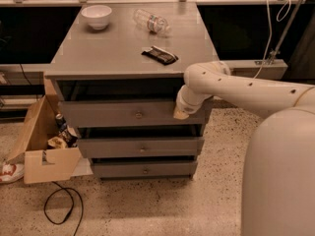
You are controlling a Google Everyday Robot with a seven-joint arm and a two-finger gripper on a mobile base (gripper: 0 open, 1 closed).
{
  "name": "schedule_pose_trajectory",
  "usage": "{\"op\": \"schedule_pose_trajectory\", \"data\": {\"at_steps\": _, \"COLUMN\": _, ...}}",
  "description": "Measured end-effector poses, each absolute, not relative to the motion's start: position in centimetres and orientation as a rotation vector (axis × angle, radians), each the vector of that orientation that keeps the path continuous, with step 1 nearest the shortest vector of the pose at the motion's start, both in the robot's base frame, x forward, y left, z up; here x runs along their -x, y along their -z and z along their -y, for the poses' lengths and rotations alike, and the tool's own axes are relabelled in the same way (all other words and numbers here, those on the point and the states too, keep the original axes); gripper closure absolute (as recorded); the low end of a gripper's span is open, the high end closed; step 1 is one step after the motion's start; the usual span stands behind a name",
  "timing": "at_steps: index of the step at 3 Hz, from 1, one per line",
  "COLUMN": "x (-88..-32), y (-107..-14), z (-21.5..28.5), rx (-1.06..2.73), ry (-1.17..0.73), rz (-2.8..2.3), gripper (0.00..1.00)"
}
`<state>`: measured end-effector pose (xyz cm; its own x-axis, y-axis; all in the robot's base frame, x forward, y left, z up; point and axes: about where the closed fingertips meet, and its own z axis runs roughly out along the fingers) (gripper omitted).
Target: Close top drawer
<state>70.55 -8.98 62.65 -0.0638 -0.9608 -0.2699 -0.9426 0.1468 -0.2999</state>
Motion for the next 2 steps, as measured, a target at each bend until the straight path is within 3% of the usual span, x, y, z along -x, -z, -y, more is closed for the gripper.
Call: {"op": "schedule_pose_trajectory", "data": {"at_steps": 2, "x": -67.4, "y": -65.3, "z": 11.1, "rx": 1.649, "ry": -0.028, "rz": -2.004, "gripper": 1.0}}
